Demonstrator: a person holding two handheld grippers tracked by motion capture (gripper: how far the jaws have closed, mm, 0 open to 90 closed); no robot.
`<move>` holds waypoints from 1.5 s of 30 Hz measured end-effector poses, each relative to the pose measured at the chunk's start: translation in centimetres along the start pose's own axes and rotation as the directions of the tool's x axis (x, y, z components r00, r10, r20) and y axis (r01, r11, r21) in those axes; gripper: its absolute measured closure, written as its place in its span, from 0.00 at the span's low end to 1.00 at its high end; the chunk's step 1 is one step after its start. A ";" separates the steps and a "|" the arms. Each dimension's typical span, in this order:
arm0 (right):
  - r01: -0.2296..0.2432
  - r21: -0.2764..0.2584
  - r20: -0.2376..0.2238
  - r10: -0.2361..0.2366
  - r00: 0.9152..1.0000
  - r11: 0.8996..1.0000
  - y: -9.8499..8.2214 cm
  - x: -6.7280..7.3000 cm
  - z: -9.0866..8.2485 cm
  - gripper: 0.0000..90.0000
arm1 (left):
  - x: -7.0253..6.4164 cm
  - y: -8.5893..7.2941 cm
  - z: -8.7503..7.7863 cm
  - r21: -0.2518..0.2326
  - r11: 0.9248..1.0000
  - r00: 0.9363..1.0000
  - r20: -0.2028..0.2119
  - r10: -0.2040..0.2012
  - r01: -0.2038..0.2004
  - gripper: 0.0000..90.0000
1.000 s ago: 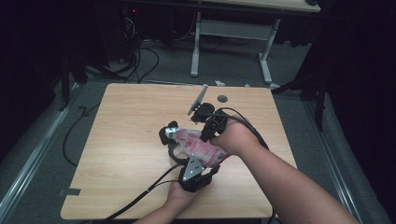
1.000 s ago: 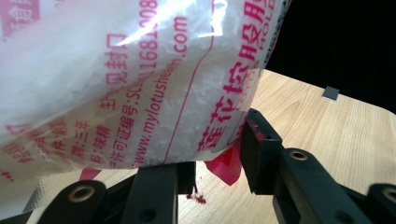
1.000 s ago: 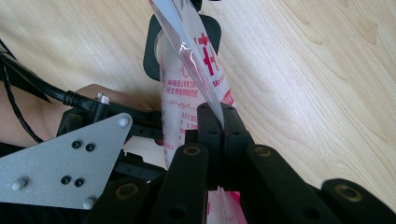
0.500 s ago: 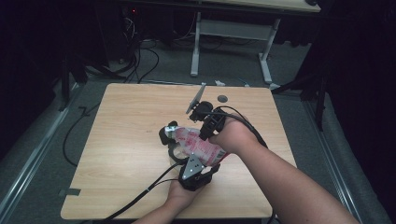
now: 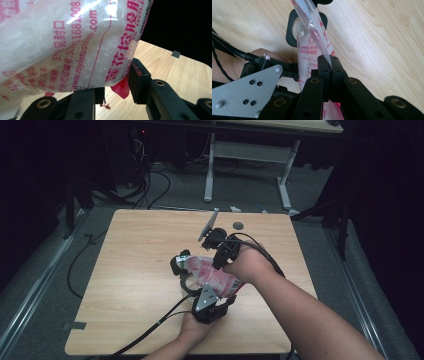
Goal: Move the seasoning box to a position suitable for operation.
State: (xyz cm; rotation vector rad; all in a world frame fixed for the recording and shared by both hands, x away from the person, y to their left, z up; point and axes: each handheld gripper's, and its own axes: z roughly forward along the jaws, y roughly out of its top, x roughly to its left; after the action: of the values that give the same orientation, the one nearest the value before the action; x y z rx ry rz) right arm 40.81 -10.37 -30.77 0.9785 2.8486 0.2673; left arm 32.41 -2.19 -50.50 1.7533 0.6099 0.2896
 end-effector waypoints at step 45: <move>0.003 -0.006 0.011 -0.003 1.000 1.000 1.0 0.3 -0.1 1.00 | 0.0 0.5 -0.1 -0.014 1.000 1.000 -0.004 -0.005 0.005 0.74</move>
State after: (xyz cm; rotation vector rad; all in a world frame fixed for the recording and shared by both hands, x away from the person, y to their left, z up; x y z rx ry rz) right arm 41.14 -9.41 -30.53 0.9710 2.8379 0.2690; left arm 32.47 -2.14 -50.00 1.7381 0.6138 0.2934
